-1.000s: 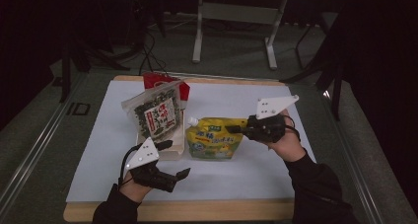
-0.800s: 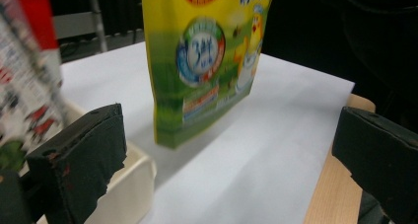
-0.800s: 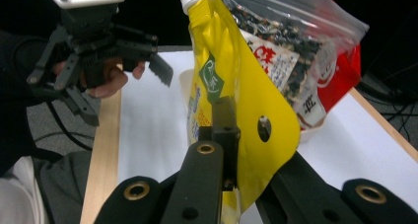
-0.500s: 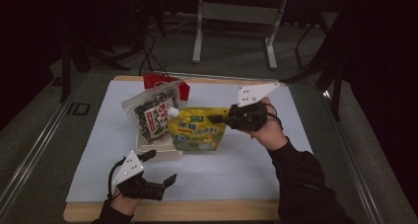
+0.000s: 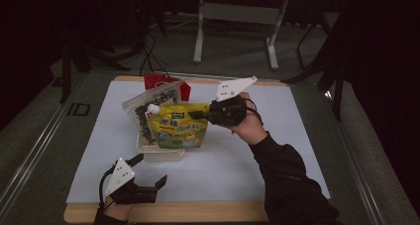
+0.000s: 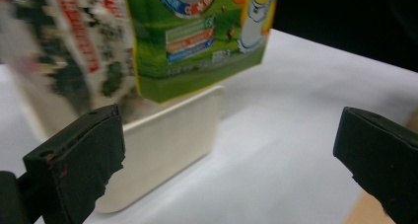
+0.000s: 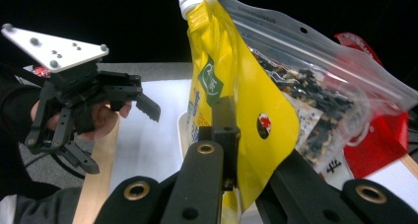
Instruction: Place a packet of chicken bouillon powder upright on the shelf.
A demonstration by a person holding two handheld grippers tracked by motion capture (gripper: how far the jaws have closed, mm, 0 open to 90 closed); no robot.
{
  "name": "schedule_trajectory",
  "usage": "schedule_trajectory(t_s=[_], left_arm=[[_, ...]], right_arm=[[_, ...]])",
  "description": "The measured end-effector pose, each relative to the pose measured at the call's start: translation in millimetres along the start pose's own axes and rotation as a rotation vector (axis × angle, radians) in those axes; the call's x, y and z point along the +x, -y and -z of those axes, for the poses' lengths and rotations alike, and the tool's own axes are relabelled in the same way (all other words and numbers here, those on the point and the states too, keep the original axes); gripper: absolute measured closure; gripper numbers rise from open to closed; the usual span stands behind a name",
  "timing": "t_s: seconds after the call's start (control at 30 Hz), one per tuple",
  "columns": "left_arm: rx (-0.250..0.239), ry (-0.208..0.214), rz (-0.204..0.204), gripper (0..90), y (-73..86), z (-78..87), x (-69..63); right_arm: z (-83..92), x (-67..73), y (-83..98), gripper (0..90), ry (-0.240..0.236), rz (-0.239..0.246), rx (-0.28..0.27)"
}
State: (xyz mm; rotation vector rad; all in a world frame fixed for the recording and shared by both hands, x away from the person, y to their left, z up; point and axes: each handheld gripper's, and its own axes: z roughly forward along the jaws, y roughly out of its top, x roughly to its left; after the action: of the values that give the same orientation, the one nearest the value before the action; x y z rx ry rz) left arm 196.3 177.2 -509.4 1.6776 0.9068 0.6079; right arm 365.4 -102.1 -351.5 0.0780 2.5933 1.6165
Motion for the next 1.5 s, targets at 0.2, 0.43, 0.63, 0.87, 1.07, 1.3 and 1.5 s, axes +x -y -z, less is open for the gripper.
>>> schedule_trajectory(t_s=[0.2,0.43,0.63,0.87,1.07,1.3,1.5], left_arm=[[-0.003,-0.018,0.018,0.5,2.8,-1.2,2.4],[-0.019,-0.038,0.011,0.5,3.4,-0.2,2.5],[-0.025,-0.039,0.014,0.5,3.6,1.3,3.5],[-0.018,-0.032,0.012,0.5,4.6,-0.8,3.3],[-0.012,-0.03,0.007,0.5,4.8,-2.4,2.4],[-0.013,-0.025,0.0,0.5,4.4,-2.8,1.0],[-0.012,-0.015,-0.002,0.5,4.4,-4.0,0.3]], right_arm=[[-23.2,-3.8,-1.9,90.0,-0.026,-0.007,-0.004],[-47.7,-5.7,-0.4,90.0,-0.06,-0.012,-0.021],[-62.4,-5.7,2.7,90.0,-0.088,-0.018,-0.02],[-72.1,-5.3,17.8,90.0,-0.112,-0.045,-0.003],[-78.3,-4.4,31.0,90.0,-0.12,-0.068,0.006],[-81.7,-3.2,41.3,89.9,-0.103,-0.073,0.026],[-81.9,-2.9,44.5,89.7,-0.095,-0.078,0.034]])
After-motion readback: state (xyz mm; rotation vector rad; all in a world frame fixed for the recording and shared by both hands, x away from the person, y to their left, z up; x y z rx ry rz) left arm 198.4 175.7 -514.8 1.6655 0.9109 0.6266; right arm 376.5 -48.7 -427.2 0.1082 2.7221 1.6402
